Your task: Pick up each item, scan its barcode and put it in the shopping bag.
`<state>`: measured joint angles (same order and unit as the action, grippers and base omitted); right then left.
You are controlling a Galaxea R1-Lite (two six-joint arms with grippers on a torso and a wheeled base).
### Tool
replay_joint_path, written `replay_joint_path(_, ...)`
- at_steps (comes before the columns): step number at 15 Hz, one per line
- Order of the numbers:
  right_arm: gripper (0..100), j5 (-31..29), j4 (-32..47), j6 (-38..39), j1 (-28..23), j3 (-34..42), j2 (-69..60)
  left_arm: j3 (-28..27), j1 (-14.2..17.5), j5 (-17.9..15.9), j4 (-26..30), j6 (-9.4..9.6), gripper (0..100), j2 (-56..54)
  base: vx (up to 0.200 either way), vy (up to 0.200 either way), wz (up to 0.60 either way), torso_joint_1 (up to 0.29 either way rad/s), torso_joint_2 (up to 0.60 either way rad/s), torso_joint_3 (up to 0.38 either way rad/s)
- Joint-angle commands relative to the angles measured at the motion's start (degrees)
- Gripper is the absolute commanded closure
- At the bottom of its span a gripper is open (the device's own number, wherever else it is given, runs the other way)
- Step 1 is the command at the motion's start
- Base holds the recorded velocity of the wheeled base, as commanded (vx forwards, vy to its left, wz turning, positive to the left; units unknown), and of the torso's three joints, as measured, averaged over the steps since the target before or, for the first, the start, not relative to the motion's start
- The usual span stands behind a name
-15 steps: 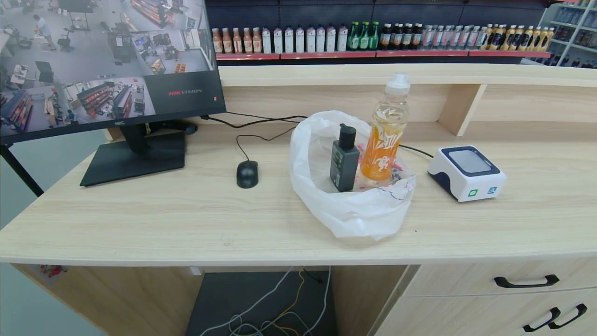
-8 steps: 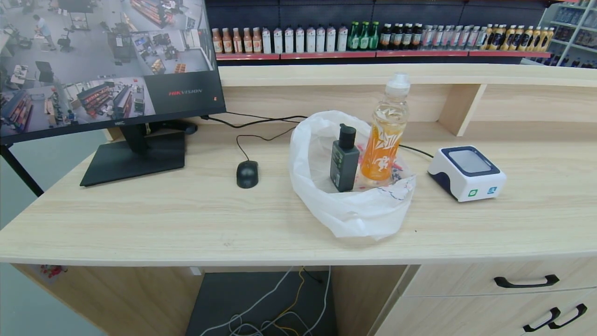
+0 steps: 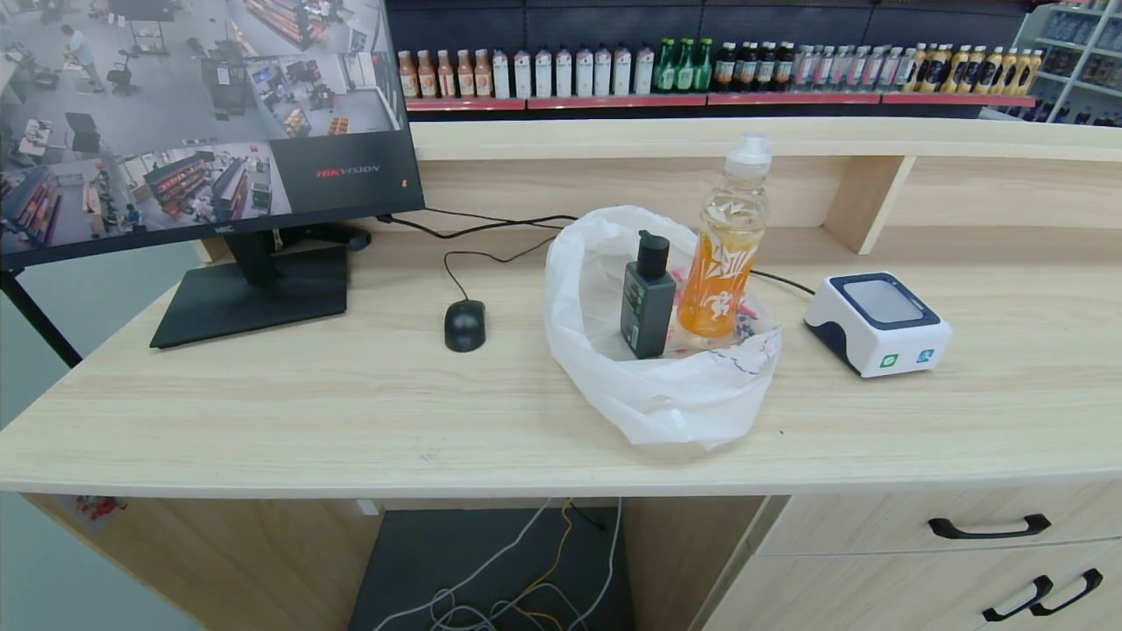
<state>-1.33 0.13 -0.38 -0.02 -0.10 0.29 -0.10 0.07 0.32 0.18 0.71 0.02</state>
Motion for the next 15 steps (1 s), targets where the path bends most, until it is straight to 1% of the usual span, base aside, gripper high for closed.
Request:
replay_joint_path(1,0,0.0,0.0,0.2,0.0,0.0,-0.3,0.0,0.0,0.0,0.0,0.00,0,0.0,-0.200,0.000,0.00,0.032,0.01,0.007)
replay_joint_path(11,0,0.0,0.0,0.4,0.0,0.0,-0.3,0.0,0.0,0.0,0.0,0.00,0,0.0,0.000,0.000,0.00,0.000,0.00,0.000)
replay_joint_path(15,0,0.0,0.0,0.3,0.0,0.0,-0.3,0.0,0.0,0.0,0.0,-0.09,0,0.0,0.000,-0.200,0.00,0.004,0.00,0.000)
